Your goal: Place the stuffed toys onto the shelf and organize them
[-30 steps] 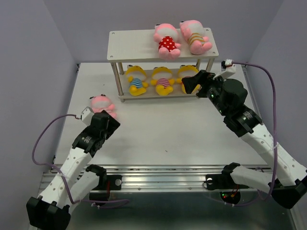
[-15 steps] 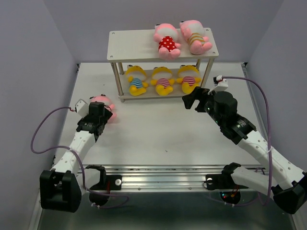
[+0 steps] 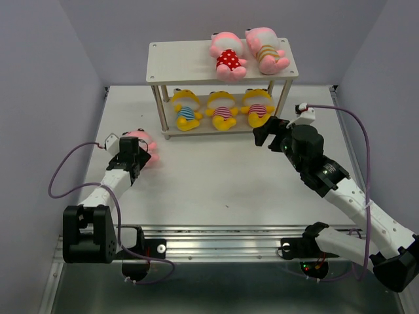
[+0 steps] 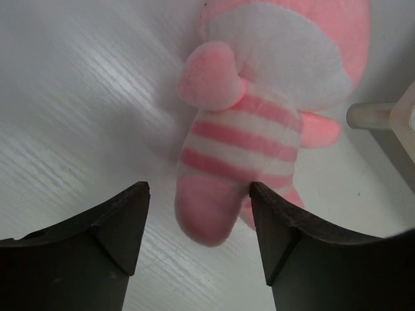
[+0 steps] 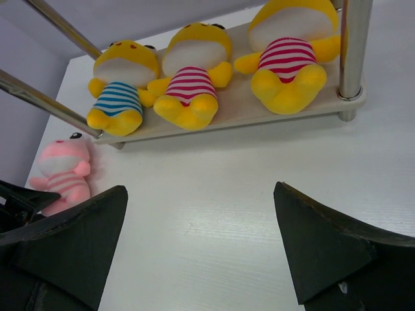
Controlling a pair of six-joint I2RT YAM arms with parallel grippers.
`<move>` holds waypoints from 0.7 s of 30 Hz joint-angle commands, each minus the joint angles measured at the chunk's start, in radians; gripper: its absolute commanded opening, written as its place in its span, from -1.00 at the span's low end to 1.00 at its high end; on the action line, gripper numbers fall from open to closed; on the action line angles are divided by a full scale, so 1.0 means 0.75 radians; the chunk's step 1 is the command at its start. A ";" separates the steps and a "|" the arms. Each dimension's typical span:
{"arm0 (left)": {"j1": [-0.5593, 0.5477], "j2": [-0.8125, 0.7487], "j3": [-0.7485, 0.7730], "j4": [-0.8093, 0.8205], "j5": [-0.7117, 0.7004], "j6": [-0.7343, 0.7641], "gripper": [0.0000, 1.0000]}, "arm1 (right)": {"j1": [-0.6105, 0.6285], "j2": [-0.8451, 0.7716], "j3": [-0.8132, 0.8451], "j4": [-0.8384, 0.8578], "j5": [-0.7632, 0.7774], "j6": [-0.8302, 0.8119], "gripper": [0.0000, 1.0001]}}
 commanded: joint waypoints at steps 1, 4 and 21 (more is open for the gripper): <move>0.014 0.030 -0.014 0.081 0.042 0.048 0.40 | 0.012 -0.013 -0.016 0.025 0.051 0.019 1.00; 0.020 0.055 -0.025 0.106 0.080 0.054 0.20 | 0.012 -0.013 -0.018 0.025 0.057 0.023 1.00; 0.024 -0.211 0.100 0.016 0.103 0.094 -1.00 | 0.012 -0.103 -0.144 0.002 0.088 0.060 1.00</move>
